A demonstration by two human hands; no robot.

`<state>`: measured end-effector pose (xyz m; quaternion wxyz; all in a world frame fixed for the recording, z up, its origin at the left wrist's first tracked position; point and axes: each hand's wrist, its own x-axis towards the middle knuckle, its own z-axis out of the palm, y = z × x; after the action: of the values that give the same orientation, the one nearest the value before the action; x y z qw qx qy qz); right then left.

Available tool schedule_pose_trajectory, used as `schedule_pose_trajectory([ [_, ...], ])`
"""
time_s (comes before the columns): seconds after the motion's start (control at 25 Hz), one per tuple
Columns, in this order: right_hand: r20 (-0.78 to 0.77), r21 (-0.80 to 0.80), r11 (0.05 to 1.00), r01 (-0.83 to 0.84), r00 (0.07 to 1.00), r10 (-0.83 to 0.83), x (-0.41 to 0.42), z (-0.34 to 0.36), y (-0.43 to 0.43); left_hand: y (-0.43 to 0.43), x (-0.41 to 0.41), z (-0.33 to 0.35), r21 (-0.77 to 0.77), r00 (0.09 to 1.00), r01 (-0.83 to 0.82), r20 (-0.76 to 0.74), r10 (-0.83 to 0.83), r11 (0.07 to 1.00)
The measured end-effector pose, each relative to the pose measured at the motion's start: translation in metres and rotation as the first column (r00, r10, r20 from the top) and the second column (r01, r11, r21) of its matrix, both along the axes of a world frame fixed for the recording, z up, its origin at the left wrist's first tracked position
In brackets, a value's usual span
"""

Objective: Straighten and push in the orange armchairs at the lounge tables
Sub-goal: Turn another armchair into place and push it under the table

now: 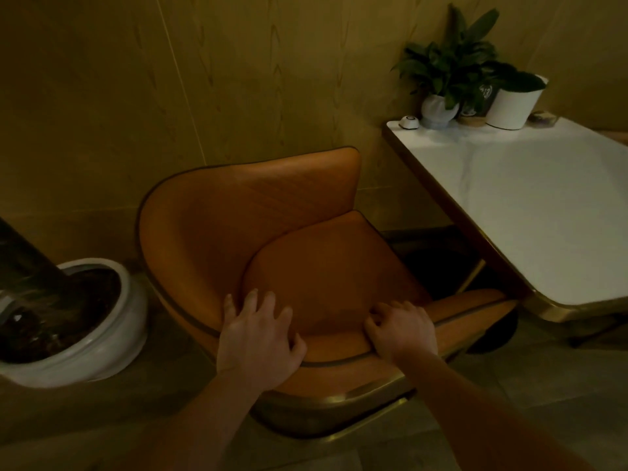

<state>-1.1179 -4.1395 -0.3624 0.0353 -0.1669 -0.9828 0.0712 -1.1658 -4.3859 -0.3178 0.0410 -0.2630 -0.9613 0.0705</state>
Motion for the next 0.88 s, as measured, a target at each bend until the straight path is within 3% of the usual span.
schedule_pose_trajectory([
  [0.44, 0.103, 0.002, 1.000, -0.029, 0.994, 0.029, -0.025, 0.011, 0.014, 0.017, -0.022, 0.014, -0.044, 0.986, -0.035, 0.163, 0.042, 0.998],
  [0.88, 0.319, -0.097, 0.993, 0.061, 0.947, -0.027, -0.033, 0.034, 0.000, 0.015, -0.026, 0.031, -0.110, 0.944, 0.012, 0.329, 0.025, 0.994],
])
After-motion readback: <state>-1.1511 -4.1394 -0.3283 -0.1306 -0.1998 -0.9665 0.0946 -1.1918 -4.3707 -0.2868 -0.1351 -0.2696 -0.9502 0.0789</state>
